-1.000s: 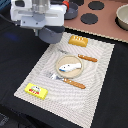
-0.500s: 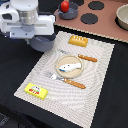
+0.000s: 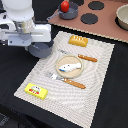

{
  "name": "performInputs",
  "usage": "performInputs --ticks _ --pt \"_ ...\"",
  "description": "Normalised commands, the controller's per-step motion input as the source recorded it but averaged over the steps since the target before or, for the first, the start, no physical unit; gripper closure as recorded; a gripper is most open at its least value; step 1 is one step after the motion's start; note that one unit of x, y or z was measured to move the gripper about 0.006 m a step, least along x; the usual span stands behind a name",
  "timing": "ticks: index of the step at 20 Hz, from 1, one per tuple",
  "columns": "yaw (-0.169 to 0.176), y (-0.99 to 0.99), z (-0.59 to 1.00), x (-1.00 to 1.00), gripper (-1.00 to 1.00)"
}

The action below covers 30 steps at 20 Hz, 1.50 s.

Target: Interact with the objects in diverse but meaningful ways.

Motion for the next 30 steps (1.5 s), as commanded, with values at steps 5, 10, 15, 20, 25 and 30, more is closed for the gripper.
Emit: performInputs --ticks 5,10,15,20,25,30 --pt "0.000 -0.13 0.17 -0.06 -1.00" --pt "0.000 -0.16 0.18 -0.06 -1.00" --pt "0.000 -0.20 0.42 -0.03 -1.00" --pt "0.000 -0.08 0.82 -0.12 -1.00" --pt "0.000 -0.03 0.88 0.19 -1.00" --pt "0.003 -0.01 0.53 0.73 -1.00"
